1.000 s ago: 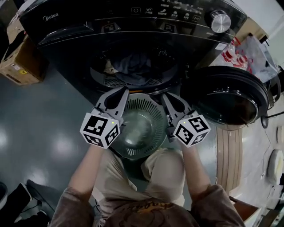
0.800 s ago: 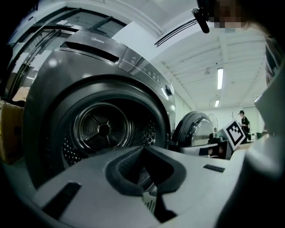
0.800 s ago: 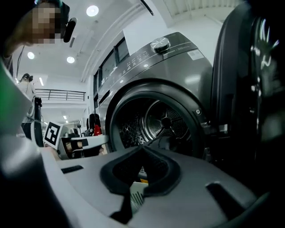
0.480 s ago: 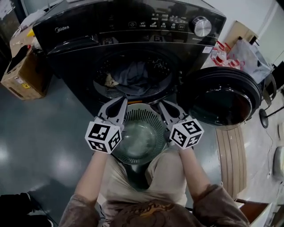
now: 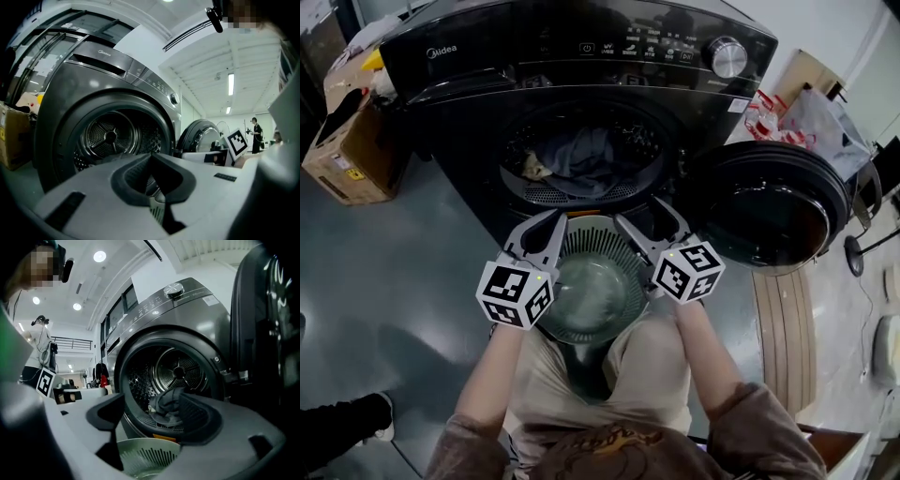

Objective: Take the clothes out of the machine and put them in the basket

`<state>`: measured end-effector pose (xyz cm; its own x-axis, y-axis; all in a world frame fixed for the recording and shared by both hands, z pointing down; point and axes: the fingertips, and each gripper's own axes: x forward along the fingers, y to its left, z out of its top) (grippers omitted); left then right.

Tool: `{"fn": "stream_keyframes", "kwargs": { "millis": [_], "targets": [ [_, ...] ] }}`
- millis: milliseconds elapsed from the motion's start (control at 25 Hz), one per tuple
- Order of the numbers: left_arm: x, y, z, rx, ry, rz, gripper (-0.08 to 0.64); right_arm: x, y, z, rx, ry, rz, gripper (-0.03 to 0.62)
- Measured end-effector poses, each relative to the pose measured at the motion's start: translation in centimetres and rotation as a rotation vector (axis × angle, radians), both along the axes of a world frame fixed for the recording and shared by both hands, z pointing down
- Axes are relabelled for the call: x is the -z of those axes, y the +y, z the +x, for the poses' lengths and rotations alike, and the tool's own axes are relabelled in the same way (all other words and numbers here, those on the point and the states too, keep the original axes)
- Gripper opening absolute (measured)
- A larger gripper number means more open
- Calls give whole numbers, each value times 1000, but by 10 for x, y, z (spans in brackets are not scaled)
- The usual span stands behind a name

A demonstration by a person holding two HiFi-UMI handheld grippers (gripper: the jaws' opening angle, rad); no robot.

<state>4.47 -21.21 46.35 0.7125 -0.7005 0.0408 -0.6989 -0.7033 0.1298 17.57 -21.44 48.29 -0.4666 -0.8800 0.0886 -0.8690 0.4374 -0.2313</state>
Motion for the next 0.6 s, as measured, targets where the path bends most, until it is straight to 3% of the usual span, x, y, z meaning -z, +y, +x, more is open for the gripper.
{"fn": "stream_keyframes", "kwargs": {
  "millis": [120, 200, 600],
  "targets": [
    [0, 2, -5, 6, 3, 2, 6, -6, -15, -10, 44, 24, 5, 536],
    [-3, 4, -9, 10, 3, 1, 6, -12, -31, -14, 65, 44, -12, 578],
    [-22, 13, -31, 57, -9, -25, 6, -41, -137, -28, 44, 141, -91, 581]
  ]
}}
